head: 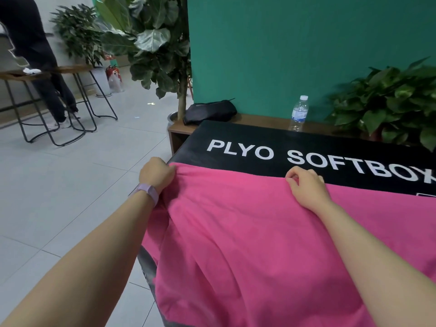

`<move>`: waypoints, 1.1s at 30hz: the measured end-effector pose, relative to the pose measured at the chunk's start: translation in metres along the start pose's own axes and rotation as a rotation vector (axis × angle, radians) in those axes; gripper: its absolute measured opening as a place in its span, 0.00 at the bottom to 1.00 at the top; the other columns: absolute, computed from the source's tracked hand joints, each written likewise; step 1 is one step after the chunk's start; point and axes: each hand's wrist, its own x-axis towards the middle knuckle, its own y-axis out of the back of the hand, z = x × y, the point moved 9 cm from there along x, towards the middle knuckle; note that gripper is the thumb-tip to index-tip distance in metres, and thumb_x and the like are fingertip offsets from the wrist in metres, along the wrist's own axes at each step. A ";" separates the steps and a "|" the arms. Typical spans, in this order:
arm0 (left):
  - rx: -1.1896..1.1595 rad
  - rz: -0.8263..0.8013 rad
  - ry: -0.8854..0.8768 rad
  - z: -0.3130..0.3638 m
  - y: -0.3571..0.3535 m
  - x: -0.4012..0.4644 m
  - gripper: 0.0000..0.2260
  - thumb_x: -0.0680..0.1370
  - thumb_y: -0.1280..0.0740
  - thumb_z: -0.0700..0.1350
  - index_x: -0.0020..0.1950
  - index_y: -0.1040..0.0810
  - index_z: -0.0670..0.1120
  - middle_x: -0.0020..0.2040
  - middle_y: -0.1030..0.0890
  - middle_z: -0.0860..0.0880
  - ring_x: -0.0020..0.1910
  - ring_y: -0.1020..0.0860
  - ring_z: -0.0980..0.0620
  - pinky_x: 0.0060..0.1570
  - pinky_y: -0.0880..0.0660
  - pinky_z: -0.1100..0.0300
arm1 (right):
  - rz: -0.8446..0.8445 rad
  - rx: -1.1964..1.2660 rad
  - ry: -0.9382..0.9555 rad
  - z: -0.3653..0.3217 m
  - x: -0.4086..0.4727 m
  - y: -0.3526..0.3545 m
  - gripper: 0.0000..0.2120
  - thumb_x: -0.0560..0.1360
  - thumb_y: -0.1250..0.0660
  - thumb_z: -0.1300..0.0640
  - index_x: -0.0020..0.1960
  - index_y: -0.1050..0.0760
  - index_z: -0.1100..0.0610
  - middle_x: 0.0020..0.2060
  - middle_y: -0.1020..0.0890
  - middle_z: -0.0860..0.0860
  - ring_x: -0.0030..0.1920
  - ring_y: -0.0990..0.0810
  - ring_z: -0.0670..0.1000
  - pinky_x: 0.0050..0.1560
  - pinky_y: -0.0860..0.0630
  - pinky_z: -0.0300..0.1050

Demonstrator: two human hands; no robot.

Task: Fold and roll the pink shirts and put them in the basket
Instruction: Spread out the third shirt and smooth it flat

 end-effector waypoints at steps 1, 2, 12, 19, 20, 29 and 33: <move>-0.016 0.031 -0.029 0.001 0.000 -0.003 0.12 0.77 0.34 0.50 0.43 0.21 0.41 0.47 0.17 0.37 0.48 0.21 0.36 0.42 0.27 0.53 | 0.049 -0.014 0.028 0.000 -0.002 0.000 0.04 0.81 0.37 0.56 0.50 0.24 0.50 0.45 0.20 0.44 0.53 0.27 0.54 0.61 0.34 0.53; -0.043 0.063 -0.062 0.002 0.001 -0.005 0.10 0.78 0.35 0.49 0.46 0.20 0.44 0.48 0.17 0.39 0.50 0.21 0.36 0.46 0.26 0.52 | 0.092 -0.017 0.044 -0.001 -0.005 0.000 0.04 0.81 0.37 0.56 0.50 0.25 0.50 0.44 0.22 0.43 0.50 0.29 0.53 0.60 0.34 0.54; 0.003 0.207 -0.095 0.009 0.017 0.008 0.08 0.81 0.38 0.51 0.53 0.22 0.51 0.53 0.19 0.42 0.54 0.22 0.37 0.46 0.32 0.54 | 0.155 -0.038 0.238 -0.018 -0.010 0.003 0.03 0.79 0.33 0.56 0.47 0.25 0.51 0.43 0.26 0.46 0.48 0.28 0.52 0.56 0.29 0.53; 0.418 0.135 -0.107 0.018 -0.004 0.030 0.13 0.81 0.37 0.51 0.55 0.21 0.43 0.54 0.19 0.38 0.53 0.21 0.36 0.45 0.30 0.52 | 0.048 0.107 0.368 -0.030 -0.017 -0.003 0.06 0.78 0.32 0.49 0.49 0.16 0.45 0.44 0.23 0.40 0.48 0.26 0.44 0.51 0.25 0.47; 0.448 0.141 -0.118 0.020 -0.005 0.031 0.12 0.81 0.38 0.51 0.55 0.21 0.43 0.54 0.19 0.38 0.53 0.21 0.36 0.44 0.30 0.53 | 0.043 0.099 0.370 -0.029 -0.017 -0.004 0.07 0.78 0.32 0.47 0.51 0.16 0.44 0.44 0.23 0.40 0.48 0.27 0.43 0.51 0.26 0.46; 0.275 0.066 -0.087 0.013 0.000 0.027 0.20 0.81 0.38 0.57 0.54 0.24 0.39 0.54 0.20 0.36 0.53 0.23 0.34 0.45 0.29 0.50 | 0.005 0.065 0.352 -0.028 -0.016 -0.007 0.17 0.74 0.32 0.37 0.57 0.16 0.43 0.47 0.25 0.39 0.50 0.28 0.43 0.54 0.28 0.43; 0.189 0.041 -0.162 0.014 0.024 0.008 0.20 0.81 0.37 0.56 0.62 0.27 0.40 0.58 0.21 0.38 0.58 0.24 0.36 0.54 0.26 0.47 | -0.007 -0.015 0.361 -0.036 -0.020 -0.006 0.16 0.76 0.33 0.37 0.56 0.16 0.45 0.46 0.25 0.40 0.50 0.27 0.45 0.52 0.28 0.45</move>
